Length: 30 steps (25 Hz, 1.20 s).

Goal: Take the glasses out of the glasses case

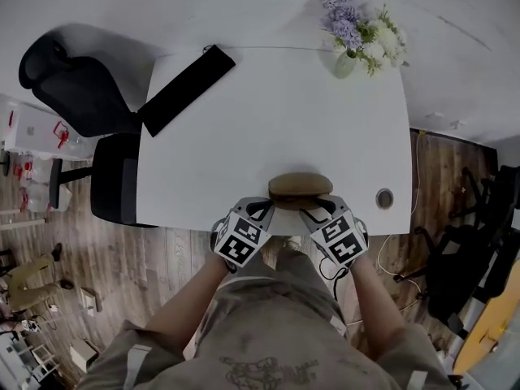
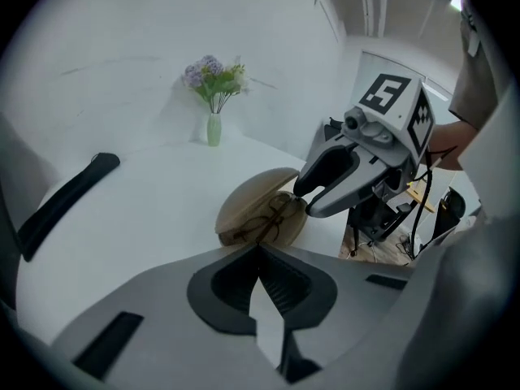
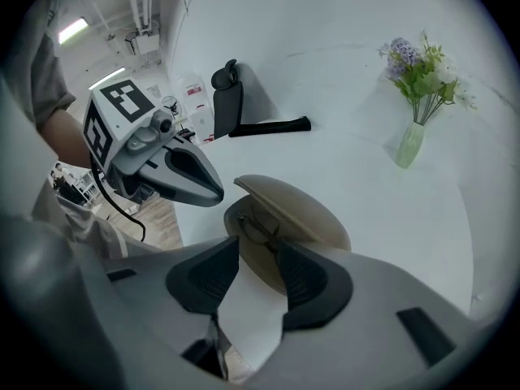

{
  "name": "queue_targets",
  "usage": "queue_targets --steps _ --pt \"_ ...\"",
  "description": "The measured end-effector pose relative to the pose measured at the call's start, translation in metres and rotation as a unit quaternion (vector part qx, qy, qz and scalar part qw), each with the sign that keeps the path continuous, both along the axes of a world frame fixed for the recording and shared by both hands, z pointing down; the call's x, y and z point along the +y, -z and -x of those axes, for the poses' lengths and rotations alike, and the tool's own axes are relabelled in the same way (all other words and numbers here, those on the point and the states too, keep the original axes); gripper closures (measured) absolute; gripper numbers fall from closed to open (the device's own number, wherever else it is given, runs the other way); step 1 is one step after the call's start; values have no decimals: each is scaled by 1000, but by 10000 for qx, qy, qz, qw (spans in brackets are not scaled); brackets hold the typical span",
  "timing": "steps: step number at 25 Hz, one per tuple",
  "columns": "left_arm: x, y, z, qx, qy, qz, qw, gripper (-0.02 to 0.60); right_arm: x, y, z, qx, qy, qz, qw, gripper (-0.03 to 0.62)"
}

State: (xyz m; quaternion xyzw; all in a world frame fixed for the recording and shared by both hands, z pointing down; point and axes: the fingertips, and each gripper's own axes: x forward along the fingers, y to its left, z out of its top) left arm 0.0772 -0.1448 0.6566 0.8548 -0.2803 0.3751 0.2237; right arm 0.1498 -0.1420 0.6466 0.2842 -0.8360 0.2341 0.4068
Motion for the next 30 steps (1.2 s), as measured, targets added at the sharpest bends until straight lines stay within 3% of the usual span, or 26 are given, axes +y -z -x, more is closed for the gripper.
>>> queue_targets --steps 5,17,22,25,30 --pt "0 -25 1 -73 86 263 9996 566 -12 -6 -3 161 203 -36 9997 421" --pt "2 -29 0 197 67 290 9994 565 -14 -35 12 847 1024 4 9911 421" --pt "2 -31 1 230 52 373 9990 565 -8 -43 13 1242 1532 -67 9803 493" --pt "0 -30 3 339 229 546 9977 565 -4 -37 14 1231 1632 -63 9789 536" --pt "-4 -24 4 291 288 561 9976 566 8 -11 15 643 1292 387 9888 553"
